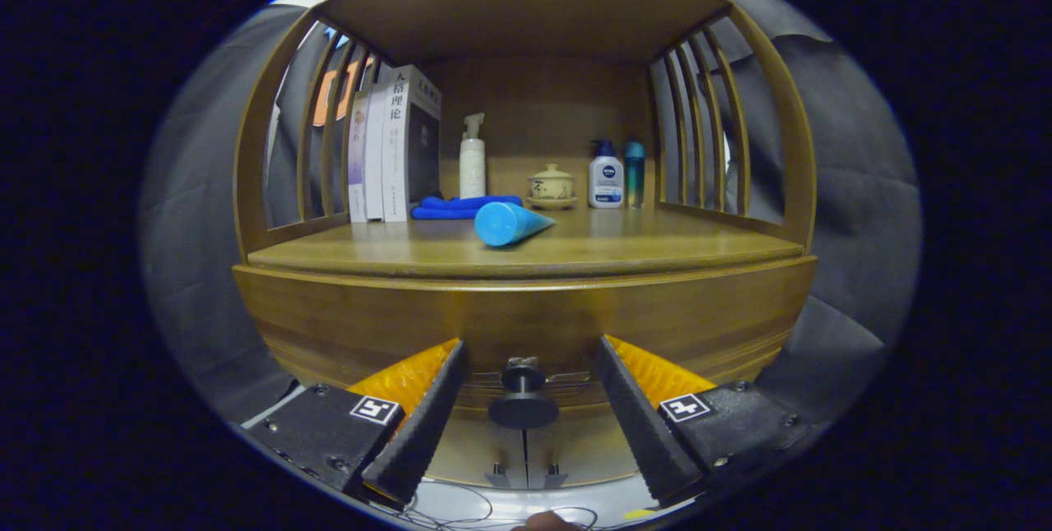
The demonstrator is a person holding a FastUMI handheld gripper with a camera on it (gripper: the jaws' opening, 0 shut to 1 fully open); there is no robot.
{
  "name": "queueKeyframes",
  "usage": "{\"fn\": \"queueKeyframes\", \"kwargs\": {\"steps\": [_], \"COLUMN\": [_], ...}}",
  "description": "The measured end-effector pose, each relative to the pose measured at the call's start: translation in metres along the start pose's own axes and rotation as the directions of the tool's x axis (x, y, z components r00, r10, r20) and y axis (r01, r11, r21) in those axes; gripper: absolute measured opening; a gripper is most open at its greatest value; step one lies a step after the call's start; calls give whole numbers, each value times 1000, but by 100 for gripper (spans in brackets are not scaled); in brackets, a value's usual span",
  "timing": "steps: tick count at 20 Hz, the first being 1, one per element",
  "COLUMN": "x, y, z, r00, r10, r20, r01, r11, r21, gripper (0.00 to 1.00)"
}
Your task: Pull open the drawer, take out the items inside it, and place them on the countertop above the cabinet.
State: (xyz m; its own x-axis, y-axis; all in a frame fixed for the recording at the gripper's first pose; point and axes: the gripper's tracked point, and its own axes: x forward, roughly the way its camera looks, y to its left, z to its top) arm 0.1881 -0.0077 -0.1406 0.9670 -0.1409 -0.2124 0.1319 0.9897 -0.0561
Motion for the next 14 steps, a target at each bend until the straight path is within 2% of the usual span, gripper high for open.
{"fn": "queueKeyframes", "kwargs": {"steps": [3, 9, 14], "x": [14, 0, -14], "y": [-1, 3, 6], "z": [-2, 0, -2], "r00": [1000, 1000, 997], "r10": [-7, -15, 32], "r20": [-3, -18, -68], "r01": [7, 14, -30], "r11": [1000, 1000, 999], "r21": [3, -20, 30], "gripper": [100, 100, 100]}}
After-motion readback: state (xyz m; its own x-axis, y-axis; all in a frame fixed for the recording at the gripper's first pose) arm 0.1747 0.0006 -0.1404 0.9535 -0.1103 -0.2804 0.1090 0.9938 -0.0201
